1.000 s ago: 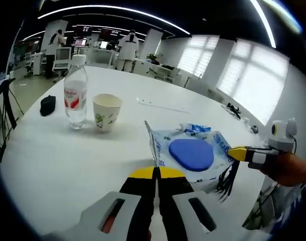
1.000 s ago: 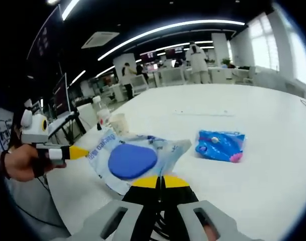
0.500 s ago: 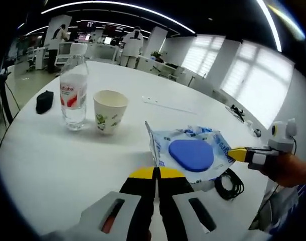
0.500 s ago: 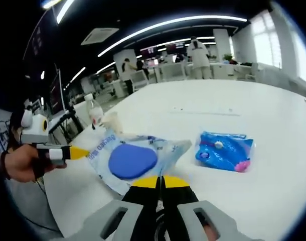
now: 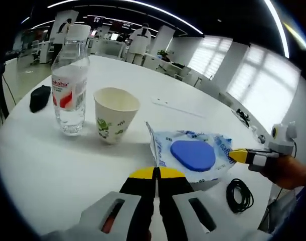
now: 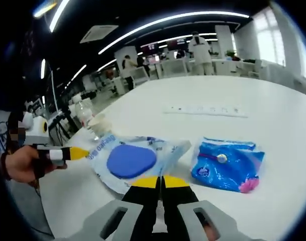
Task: Arrange the tabletop items into an orderly group along one side of the table until the central work area is clear of visible clutter.
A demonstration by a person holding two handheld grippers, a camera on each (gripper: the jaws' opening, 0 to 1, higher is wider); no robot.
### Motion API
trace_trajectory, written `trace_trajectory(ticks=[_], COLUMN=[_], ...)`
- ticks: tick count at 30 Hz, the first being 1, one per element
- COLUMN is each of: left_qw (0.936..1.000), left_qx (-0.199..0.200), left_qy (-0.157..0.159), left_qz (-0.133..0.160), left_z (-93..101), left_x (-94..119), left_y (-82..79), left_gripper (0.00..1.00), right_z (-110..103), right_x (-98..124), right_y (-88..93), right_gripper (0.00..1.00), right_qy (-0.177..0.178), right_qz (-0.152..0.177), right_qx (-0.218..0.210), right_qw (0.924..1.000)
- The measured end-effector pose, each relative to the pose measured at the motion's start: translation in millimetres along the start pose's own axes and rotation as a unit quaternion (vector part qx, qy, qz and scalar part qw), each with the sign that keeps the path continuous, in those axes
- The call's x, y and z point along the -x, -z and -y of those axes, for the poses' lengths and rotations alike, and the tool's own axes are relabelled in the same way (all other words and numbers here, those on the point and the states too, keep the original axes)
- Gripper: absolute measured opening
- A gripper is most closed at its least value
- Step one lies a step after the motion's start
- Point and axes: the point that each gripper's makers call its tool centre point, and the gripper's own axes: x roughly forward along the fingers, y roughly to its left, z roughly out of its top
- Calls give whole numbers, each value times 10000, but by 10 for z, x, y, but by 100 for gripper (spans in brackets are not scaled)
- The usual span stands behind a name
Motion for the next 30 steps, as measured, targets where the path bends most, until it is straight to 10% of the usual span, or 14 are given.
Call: trace_trajectory(ticks=[30], left_qw=[9974], left_qx=[665], left_qy=[-273], left_qz=[83], left_z=[-264], left_x=[-436], left_y=[-114], left_gripper=[0], right_z=[316], right_x=[-622], right_y=[-81], right_gripper=[0], right_qy=[257], right_qz=[-121], right_qx=[-630], right_qw=[9976])
